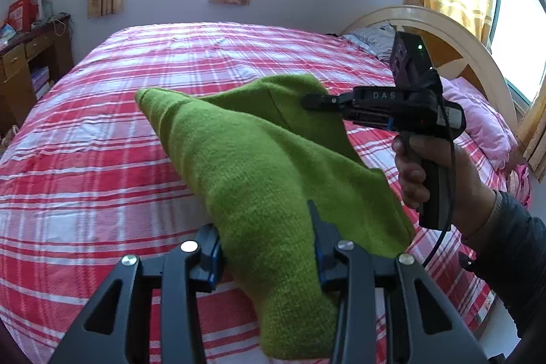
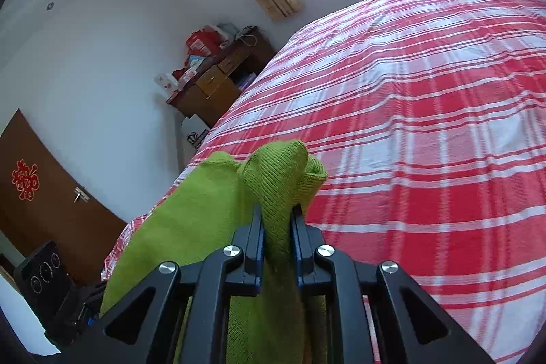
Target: Fold small clothes
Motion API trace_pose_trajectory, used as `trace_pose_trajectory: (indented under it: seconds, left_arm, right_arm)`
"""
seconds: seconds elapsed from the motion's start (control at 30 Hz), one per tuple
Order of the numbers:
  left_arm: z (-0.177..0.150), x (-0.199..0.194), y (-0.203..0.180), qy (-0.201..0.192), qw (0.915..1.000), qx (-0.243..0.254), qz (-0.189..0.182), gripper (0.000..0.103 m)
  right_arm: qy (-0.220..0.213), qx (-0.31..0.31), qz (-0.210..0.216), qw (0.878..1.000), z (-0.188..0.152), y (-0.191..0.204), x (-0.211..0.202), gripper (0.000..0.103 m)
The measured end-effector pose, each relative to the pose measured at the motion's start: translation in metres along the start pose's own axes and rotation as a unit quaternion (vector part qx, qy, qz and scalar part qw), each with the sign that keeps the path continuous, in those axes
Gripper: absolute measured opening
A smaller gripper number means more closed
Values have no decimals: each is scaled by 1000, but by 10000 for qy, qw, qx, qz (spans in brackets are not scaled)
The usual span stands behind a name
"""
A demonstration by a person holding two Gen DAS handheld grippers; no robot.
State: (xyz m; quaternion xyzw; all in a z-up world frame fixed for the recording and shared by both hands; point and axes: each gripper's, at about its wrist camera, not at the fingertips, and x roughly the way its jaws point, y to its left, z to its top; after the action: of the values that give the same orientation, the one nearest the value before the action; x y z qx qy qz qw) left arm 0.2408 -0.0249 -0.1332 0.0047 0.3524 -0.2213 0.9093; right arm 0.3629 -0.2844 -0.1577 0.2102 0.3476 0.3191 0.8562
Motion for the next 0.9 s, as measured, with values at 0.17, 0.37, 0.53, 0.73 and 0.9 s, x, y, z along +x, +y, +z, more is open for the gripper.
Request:
trace_pose_trajectory:
  seconds: [0.17, 0.37, 0.53, 0.73, 0.9]
  left_arm:
    - [-2, -11, 11, -76, 9999, -71, 109, 41]
    - [-8, -26, 26, -197, 9994, -180, 223, 41]
    - [-11, -37, 41, -272, 9987, -270, 326, 41]
    - [-17, -47, 62, -342, 9975, -415, 455, 41]
    - [-20, -54, 78, -408, 9962, -554, 541, 41]
  right_arm:
    - [68, -71, 173, 9998, 0, 15, 18, 13]
    - [169, -161, 336, 9992, 2, 36, 37, 13]
    - [259, -193, 477, 9983, 4, 50, 57, 13]
    - [389, -283, 609, 9970, 6, 70, 84, 13]
    - [489, -364, 711, 9956, 7, 86, 102, 13]
